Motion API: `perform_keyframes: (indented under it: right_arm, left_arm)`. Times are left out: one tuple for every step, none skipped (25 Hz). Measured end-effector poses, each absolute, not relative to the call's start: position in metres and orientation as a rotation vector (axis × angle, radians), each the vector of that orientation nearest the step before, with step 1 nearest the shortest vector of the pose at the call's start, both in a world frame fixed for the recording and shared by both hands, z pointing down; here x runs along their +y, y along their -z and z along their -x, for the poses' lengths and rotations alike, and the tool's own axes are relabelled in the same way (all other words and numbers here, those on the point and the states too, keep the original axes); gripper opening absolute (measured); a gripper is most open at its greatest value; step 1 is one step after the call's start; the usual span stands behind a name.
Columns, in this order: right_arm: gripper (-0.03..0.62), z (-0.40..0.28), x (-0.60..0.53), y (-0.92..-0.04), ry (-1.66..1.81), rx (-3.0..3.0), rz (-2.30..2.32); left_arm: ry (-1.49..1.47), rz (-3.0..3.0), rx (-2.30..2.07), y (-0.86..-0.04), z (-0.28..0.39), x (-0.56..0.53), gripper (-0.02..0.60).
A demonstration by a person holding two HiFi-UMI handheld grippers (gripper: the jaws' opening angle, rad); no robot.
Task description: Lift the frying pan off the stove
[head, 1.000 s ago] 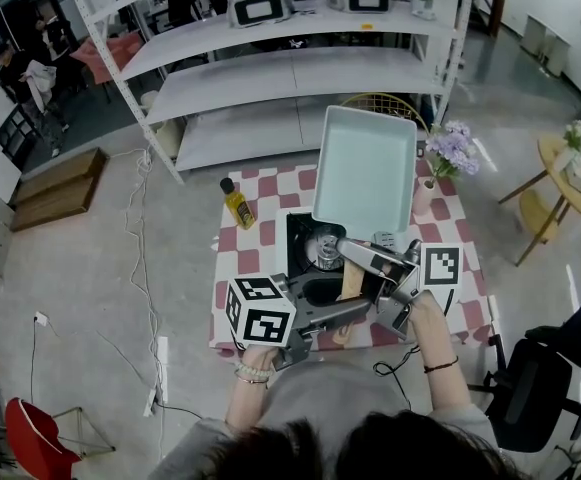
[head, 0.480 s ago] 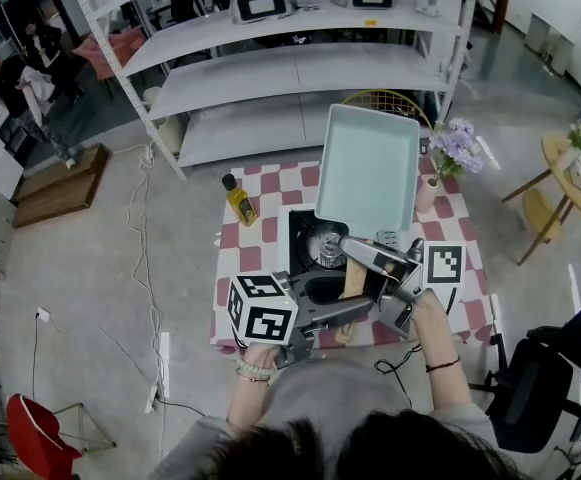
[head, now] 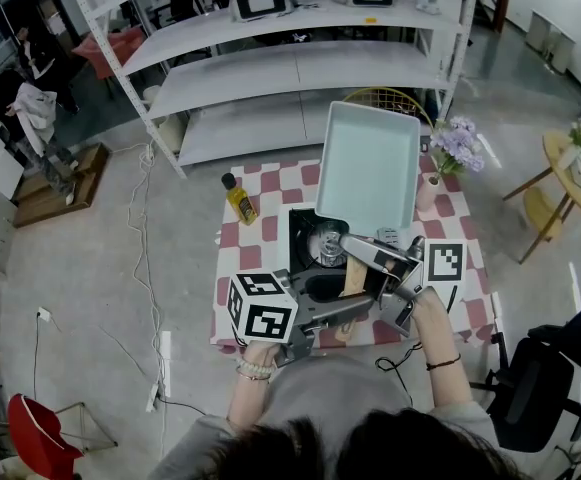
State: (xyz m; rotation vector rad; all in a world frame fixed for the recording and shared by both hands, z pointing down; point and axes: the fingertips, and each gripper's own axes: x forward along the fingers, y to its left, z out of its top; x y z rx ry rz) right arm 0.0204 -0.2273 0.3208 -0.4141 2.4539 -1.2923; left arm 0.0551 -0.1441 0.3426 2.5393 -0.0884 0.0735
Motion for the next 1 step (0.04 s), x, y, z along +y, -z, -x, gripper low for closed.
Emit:
perform_keyframes:
  right_arm:
    - [0.195,-0.0211,-0.228,-0.3216,1.291,2.456,0.417]
  left_arm:
    - [-0.073,-2.54,-0.088,-0.3429,-0.0555,-0.1447,0.21]
